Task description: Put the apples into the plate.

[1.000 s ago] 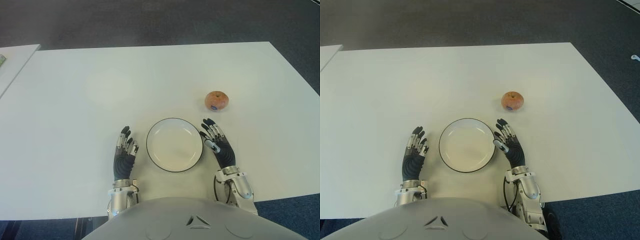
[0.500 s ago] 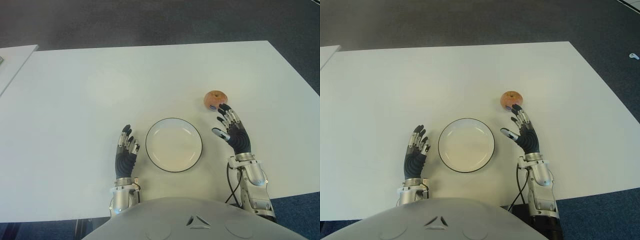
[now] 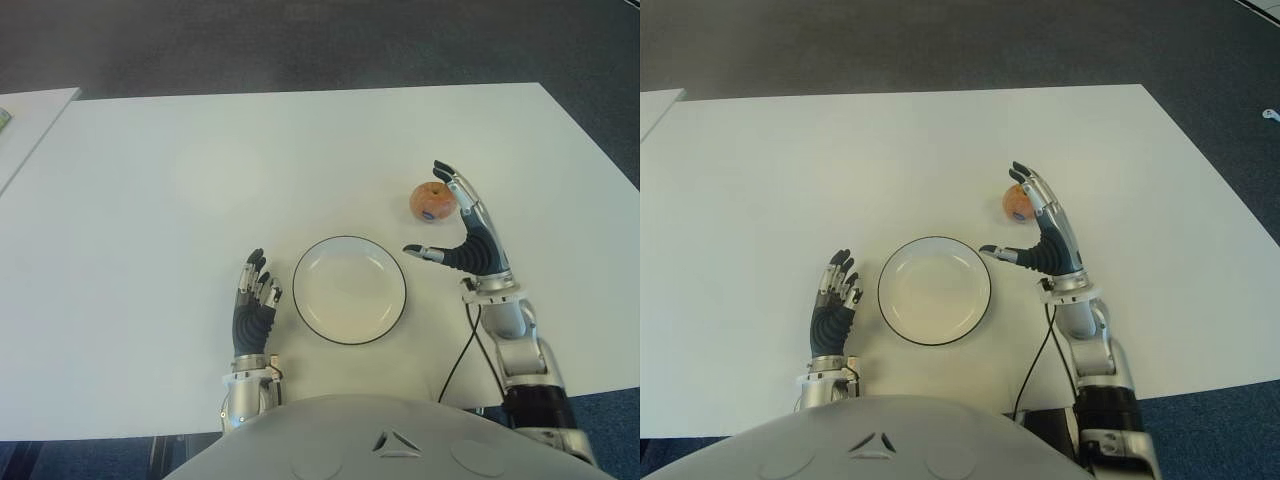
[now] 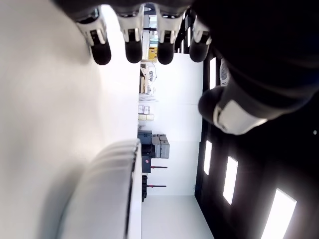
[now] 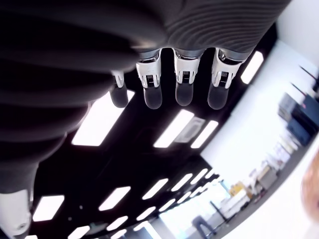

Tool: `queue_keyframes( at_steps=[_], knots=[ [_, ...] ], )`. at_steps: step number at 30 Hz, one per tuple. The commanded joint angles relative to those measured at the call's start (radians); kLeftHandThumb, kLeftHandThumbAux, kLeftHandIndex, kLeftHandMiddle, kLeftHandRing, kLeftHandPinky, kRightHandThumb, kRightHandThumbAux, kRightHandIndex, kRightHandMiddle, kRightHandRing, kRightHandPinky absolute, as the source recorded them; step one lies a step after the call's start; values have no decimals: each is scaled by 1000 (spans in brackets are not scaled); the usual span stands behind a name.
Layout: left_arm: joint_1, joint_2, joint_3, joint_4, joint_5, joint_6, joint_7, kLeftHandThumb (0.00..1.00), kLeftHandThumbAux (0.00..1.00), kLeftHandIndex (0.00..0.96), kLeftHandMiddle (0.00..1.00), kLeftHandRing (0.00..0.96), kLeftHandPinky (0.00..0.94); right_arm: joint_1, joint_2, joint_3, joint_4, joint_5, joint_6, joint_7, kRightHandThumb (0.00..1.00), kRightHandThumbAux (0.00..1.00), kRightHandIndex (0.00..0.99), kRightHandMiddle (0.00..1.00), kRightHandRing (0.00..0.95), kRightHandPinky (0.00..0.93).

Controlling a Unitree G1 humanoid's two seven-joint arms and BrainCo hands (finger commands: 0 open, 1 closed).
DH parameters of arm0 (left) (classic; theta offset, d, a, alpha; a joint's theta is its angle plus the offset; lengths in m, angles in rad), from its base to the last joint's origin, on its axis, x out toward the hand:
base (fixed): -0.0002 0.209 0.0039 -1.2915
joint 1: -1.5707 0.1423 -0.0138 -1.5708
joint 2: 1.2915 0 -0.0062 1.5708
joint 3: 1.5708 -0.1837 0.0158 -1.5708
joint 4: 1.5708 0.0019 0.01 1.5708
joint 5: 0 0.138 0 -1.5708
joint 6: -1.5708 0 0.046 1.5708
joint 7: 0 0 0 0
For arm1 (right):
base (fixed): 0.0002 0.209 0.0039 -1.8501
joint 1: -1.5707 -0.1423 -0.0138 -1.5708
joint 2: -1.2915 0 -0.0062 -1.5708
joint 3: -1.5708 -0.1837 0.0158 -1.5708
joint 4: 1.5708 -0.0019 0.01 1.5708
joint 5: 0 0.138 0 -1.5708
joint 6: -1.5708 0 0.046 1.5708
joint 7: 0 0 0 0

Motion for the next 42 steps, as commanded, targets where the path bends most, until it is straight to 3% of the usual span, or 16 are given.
queue_keyframes(
  at_steps=[1, 4, 9, 16, 20, 30, 42],
  knots=[
    [-8, -25, -3, 37, 8, 25, 7, 132, 612, 33, 69, 48, 37, -112, -82, 11, 77, -175, 39, -109, 350, 533, 86, 25, 0, 0],
    [-12, -23, -2, 37, 19, 31, 10, 122, 617, 31, 66, 45, 31, -177, -117, 40, 116, -257, 87, -151, 344, 508, 79, 22, 0, 0],
    [-16, -19, 0, 32, 24, 45, 7, 113, 616, 29, 61, 41, 23, -231, -147, 87, 151, -309, 153, -177, 336, 486, 65, 13, 0, 0],
    [-28, -5, 8, 44, 21, 35, -4, 102, 620, 27, 52, 28, 6, -341, -180, 173, 263, -346, 250, -143, 349, 452, 35, 1, 0, 0],
    [-34, -2, 13, 54, 22, 26, -6, 103, 627, 26, 49, 27, 3, -442, -189, 233, 386, -347, 287, -114, 341, 428, 16, 0, 0, 0],
    [-45, -1, 26, 67, 29, 21, 3, 107, 625, 27, 50, 32, 27, -614, -162, 356, 651, -333, 321, -128, 365, 380, 0, 0, 0, 0],
    [-15, -29, 14, -6, 39, 28, 21, 148, 611, 29, 58, 46, 41, -729, -134, 473, 900, -328, 329, -222, 344, 351, 0, 0, 0, 0]
  ],
)
